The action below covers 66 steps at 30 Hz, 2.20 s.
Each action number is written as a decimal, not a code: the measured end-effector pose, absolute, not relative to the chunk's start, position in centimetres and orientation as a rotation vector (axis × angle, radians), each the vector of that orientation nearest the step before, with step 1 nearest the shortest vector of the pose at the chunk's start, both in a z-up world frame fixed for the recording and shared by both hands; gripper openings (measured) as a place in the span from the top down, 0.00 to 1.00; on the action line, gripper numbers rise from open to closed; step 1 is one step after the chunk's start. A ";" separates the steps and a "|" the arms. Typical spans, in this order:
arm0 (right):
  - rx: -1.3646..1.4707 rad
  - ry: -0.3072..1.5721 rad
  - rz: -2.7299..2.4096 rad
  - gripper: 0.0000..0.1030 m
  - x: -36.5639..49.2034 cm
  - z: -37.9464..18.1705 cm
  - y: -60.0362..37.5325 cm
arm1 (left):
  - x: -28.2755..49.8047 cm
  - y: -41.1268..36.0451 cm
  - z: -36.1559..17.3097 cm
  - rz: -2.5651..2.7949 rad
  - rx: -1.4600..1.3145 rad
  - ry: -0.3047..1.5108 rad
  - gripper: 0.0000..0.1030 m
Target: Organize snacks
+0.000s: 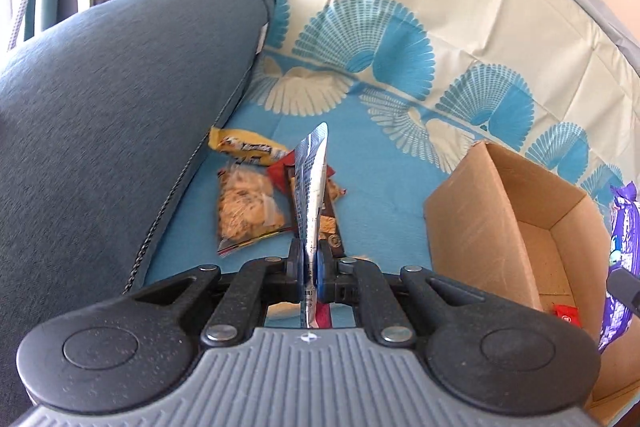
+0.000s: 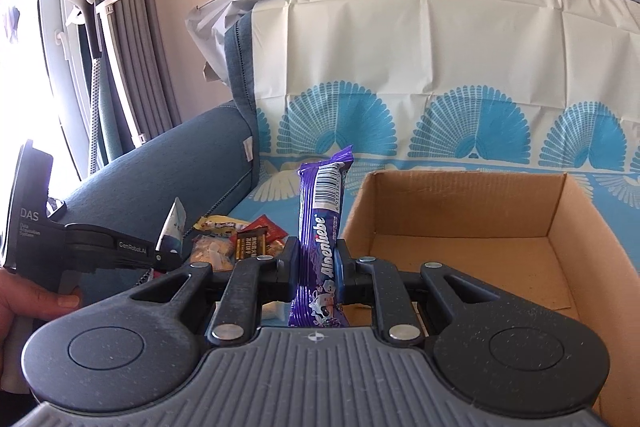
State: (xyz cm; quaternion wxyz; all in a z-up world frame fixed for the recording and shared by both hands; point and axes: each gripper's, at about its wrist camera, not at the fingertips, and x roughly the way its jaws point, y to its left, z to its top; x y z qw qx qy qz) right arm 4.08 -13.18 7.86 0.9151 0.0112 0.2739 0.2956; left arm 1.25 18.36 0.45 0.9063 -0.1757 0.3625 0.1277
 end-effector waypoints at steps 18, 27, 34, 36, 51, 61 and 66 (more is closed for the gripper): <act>0.066 0.558 0.464 0.83 6.1 8.2 -20.9 | 2.7 13.7 1.3 0.184 -0.296 0.669 0.94; 0.072 0.557 0.398 0.83 6.4 8.1 -23.0 | 2.8 9.5 3.1 0.100 -0.240 0.534 0.94; 0.060 0.569 0.357 0.83 6.4 7.8 -23.8 | 2.6 5.7 4.4 0.011 -0.204 0.427 0.94; 0.058 0.570 0.345 0.83 6.5 7.7 -24.0 | 2.5 4.7 4.8 -0.021 -0.205 0.400 0.94; 0.026 0.579 0.266 0.83 7.1 7.3 -23.2 | 2.5 -1.1 4.4 -0.221 -0.140 0.358 0.94; 0.024 0.579 0.246 0.83 7.1 7.2 -23.0 | 2.8 -2.1 3.5 -0.256 -0.130 0.394 0.94; 0.028 0.578 0.242 0.83 7.1 7.2 -22.9 | 2.9 -2.1 3.4 -0.256 -0.129 0.400 0.94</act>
